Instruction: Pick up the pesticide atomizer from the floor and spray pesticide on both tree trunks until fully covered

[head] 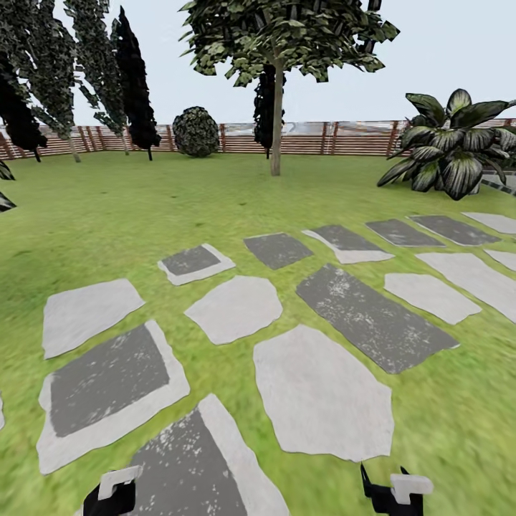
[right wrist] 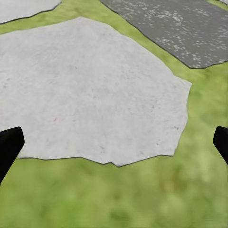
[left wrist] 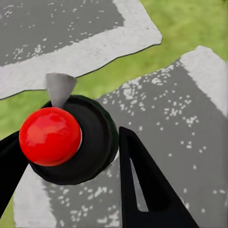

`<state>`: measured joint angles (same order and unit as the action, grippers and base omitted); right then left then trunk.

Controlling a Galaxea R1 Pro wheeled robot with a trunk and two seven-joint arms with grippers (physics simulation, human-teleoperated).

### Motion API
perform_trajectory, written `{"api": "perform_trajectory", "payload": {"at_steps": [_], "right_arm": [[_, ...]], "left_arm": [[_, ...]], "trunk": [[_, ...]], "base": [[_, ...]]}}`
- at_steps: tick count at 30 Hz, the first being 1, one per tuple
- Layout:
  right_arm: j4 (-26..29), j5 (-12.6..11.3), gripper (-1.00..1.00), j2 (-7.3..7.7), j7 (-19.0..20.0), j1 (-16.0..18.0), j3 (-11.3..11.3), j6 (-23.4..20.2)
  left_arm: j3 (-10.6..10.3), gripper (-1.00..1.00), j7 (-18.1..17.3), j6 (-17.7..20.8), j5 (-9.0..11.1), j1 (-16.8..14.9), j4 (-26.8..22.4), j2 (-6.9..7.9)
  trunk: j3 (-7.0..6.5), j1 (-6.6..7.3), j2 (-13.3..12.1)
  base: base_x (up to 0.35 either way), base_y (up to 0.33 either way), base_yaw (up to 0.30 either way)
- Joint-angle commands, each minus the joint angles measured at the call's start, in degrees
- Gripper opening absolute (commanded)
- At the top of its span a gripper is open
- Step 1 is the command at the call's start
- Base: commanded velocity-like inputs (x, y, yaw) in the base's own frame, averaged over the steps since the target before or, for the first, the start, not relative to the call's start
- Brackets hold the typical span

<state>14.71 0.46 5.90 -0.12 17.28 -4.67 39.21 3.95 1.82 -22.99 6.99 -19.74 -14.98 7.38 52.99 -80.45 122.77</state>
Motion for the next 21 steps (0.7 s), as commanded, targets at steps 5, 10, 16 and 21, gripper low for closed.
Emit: {"api": "perform_trajectory", "payload": {"at_steps": [5,10,16,21], "right_arm": [[-0.1,0.1,1.0,-0.03,-0.1,0.0,-0.1,0.2],[-0.1,0.1,1.0,-0.06,-0.1,0.0,-0.1,0.2],[-0.1,0.1,1.0,-0.09,-0.1,0.0,-0.1,0.2],[0.0,0.1,1.0,-0.06,-0.1,0.0,-0.2,0.2]], "left_arm": [[-0.1,-1.0,-0.1,-0.2,0.5,0.0,0.0,0.0],[-0.1,-1.0,-0.1,-0.2,0.5,0.0,0.0,0.0],[-0.1,-1.0,-0.1,-0.2,0.5,0.0,0.0,0.0],[-0.1,-1.0,-0.1,-0.2,0.5,0.0,0.0,0.0]], "trunk": [[0.05,-0.03,0.0],[0.05,-0.03,0.0],[0.05,-0.03,0.0],[0.05,-0.03,0.0]], "base": [[0.337,0.0,-0.001],[0.337,0.0,0.0],[0.337,0.0,0.0],[0.337,0.0,0.0]]}}
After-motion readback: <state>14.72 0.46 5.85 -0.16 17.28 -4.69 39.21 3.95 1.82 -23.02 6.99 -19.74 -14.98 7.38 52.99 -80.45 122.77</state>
